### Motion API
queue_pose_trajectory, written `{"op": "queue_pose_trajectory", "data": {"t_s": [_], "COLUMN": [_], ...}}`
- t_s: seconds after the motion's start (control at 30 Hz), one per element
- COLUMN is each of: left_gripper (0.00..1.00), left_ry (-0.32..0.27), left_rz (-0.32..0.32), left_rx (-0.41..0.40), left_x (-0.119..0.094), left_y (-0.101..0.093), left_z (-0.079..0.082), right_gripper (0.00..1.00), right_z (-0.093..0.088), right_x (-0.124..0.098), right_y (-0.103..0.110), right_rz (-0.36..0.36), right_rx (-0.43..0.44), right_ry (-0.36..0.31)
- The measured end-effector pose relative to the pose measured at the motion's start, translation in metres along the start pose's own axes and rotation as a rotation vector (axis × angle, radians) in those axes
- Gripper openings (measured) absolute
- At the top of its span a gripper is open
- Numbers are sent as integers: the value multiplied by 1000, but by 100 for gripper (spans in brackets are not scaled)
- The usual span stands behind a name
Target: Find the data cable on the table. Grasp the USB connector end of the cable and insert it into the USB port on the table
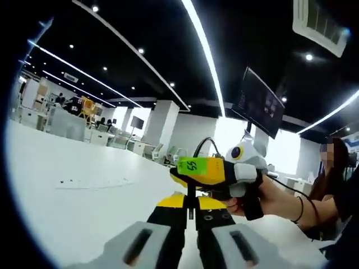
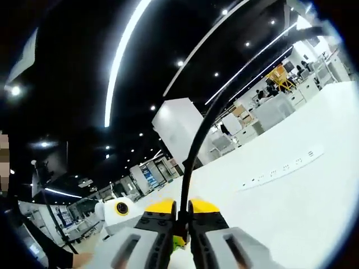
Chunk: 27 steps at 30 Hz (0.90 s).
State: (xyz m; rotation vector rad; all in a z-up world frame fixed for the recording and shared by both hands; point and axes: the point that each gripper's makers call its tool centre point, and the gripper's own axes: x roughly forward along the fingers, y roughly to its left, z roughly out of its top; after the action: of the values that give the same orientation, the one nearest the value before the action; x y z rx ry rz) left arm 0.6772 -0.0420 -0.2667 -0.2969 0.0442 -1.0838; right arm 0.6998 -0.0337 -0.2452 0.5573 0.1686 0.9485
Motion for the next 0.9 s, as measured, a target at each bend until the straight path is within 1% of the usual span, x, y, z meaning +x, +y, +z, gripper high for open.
{"op": "queue_pose_trajectory", "data": {"t_s": [0.1,0.2,0.3,0.43,0.47,0.53,0.67,0.7,0.73,0.77,0.8,0.83,0.9], "left_gripper": [6,6,6,7,7,7,8,9,12,19,23,25,25], "left_ry": [-4,-1,3,13,14,17,31,42,46,52,58,60,62], "left_rz": [-14,-18,-22,-11,-10,-5,11,18,25,35,45,50,68], "left_rx": [-25,-28,-4,28,30,32,56,67,74,79,80,81,76], "left_x": [0,1,2,5,5,6,10,11,13,14,16,17,20], "left_y": [-2,-3,-5,-6,-5,-3,1,3,5,7,11,14,24], "left_z": [-1,-3,-3,-4,-5,-7,-10,-12,-13,-15,-18,-20,-28], "right_gripper": [9,8,8,8,8,8,7,7,7,7,7,7,7], "right_z": [0,-2,-3,-2,-3,-5,-5,-5,-4,0,2,5,9], "right_x": [-1,-3,-4,-6,-6,-6,-5,-6,-6,-6,-6,-7,-8], "right_y": [0,0,2,-2,-3,-2,-7,-9,-12,-19,-23,-28,-36], "right_rz": [1,-7,-13,-45,-61,-76,-102,-113,-128,-142,-152,-160,-175], "right_rx": [1,-1,-12,-19,-47,-75,-93,-96,-106,-112,-115,-114,-109], "right_ry": [5,14,18,14,21,30,38,36,32,31,29,25,15]}}
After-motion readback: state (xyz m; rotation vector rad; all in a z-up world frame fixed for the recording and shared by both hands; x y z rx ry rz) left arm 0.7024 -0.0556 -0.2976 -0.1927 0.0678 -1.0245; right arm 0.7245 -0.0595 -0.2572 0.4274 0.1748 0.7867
